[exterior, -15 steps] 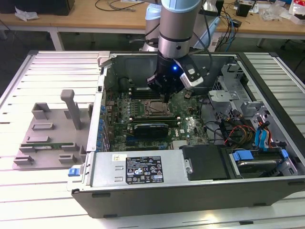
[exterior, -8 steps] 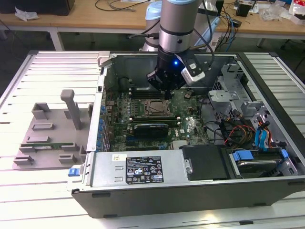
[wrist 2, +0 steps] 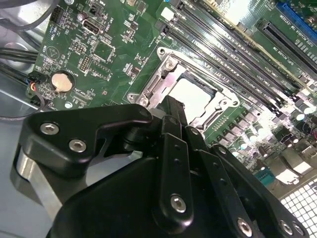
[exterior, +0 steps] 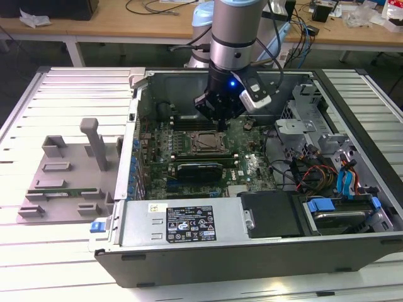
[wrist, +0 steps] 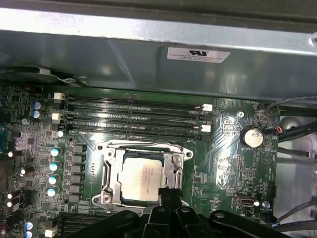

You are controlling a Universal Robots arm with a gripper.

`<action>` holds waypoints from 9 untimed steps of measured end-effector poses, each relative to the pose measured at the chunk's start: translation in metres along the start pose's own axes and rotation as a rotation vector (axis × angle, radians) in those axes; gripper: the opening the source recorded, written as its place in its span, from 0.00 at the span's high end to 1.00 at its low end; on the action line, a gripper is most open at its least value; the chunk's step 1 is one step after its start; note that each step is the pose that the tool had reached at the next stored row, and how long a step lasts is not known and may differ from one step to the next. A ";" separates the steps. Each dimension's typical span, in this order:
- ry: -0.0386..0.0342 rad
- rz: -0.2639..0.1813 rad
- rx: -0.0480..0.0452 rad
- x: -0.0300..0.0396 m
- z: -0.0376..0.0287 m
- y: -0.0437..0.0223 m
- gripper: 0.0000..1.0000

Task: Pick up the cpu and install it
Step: 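Install the second cpu locking lever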

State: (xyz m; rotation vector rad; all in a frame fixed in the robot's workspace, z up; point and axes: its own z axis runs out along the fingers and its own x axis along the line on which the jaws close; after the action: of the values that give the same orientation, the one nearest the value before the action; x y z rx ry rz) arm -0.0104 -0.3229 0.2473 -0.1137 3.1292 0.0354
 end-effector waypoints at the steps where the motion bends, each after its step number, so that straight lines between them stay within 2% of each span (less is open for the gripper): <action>1: 0.0000 0.000 0.0000 0.0000 0.0000 -0.0002 0.89; 4: 0.0000 0.000 0.0001 0.0001 0.0000 -0.0012 0.89; 5: 0.0001 0.000 0.0000 0.0003 -0.0001 -0.0033 0.89; 7: -0.0001 0.000 -0.0002 0.0008 -0.0002 -0.0118 0.89; 9: -0.0002 0.000 -0.0020 0.0011 -0.0003 -0.0152 0.89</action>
State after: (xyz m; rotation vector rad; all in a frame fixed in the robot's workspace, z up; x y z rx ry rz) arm -0.0104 -0.3381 0.2473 -0.1136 3.1290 0.0386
